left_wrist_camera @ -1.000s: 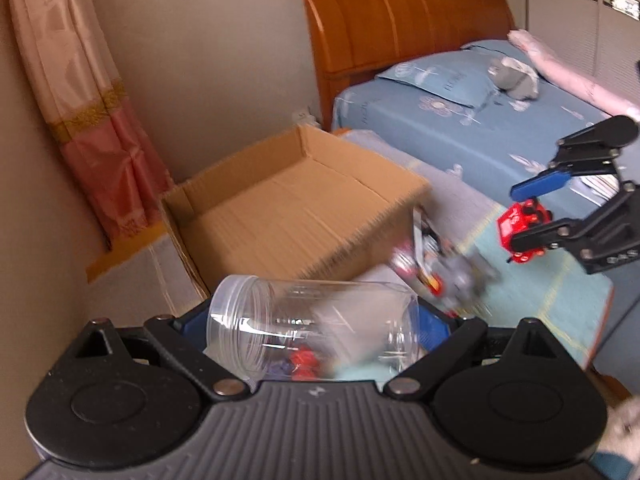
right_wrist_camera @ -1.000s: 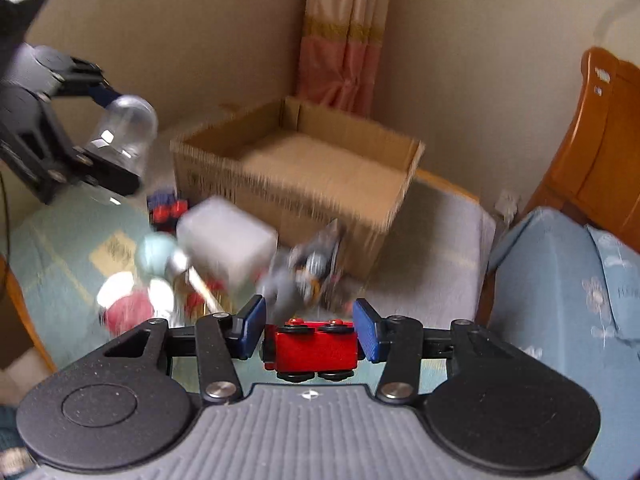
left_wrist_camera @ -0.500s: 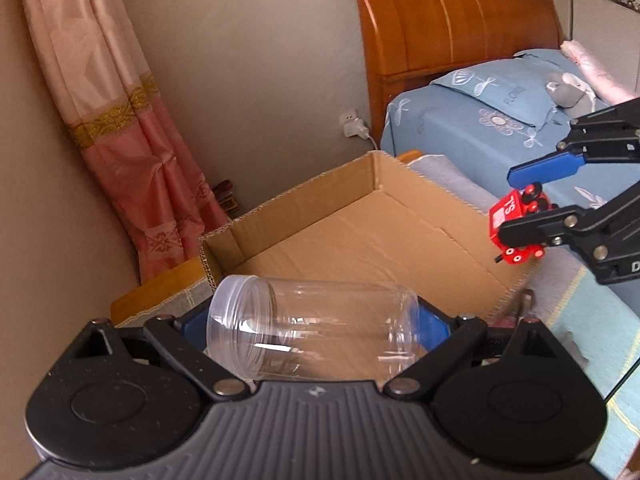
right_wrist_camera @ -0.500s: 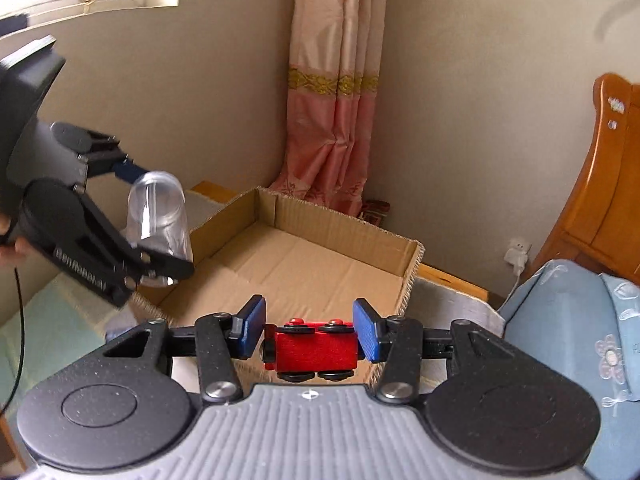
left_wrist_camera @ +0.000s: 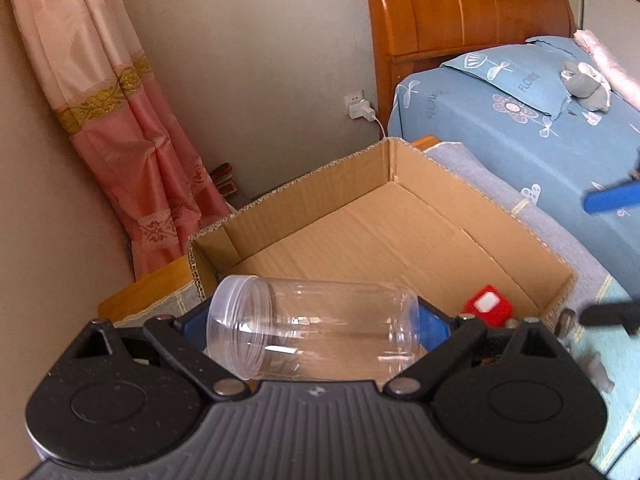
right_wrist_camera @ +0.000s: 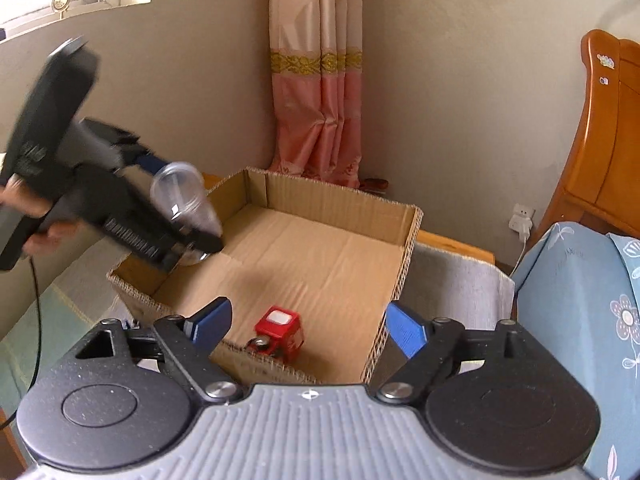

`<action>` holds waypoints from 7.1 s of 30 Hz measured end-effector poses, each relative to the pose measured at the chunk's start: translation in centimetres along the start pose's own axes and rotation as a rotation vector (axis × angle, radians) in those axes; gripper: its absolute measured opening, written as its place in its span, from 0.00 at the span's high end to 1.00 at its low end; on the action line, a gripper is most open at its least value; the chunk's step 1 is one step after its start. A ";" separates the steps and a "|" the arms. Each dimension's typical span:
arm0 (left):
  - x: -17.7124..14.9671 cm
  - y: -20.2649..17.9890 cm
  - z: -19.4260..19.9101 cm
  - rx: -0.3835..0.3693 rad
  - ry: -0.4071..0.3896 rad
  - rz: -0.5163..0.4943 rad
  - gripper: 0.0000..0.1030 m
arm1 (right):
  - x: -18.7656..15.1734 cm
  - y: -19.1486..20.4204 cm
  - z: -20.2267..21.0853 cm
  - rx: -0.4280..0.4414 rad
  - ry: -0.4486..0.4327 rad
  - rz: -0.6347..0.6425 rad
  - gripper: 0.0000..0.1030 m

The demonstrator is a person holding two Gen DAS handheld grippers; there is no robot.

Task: Organize rigid objects
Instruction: 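Carry the jar with left tool into the box while right tool drops the car there, then move left tool to the black cube toy while right tool approaches the grey elephant, then close left tool on the black cube toy while right tool grips the grey elephant, then carry the cube into the box and open left tool while right tool carries the elephant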

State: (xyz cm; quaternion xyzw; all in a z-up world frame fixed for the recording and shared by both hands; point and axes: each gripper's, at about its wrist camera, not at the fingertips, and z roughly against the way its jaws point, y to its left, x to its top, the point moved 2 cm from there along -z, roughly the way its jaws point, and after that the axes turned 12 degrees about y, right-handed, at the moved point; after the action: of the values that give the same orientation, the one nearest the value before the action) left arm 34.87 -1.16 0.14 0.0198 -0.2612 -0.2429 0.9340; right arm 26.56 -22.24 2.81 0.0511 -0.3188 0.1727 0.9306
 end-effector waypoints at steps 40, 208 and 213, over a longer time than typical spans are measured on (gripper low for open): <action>-11.1 -3.8 6.5 0.080 -0.108 0.170 0.01 | -12.3 4.6 3.1 -0.153 -0.033 -0.208 0.00; 1.0 2.3 0.2 -0.076 -0.020 0.100 0.52 | 2.0 -0.1 -0.6 0.019 -0.027 0.049 0.25; 1.2 3.1 -1.3 -0.064 -0.042 0.168 0.29 | 2.4 -0.5 -1.5 0.018 -0.015 0.037 0.25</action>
State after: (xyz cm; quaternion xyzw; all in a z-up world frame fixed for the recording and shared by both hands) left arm 37.77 0.94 0.11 -0.0373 -0.2737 -0.1723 0.9455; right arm 29.34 -21.73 3.12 0.0547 -0.3251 0.1925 0.9243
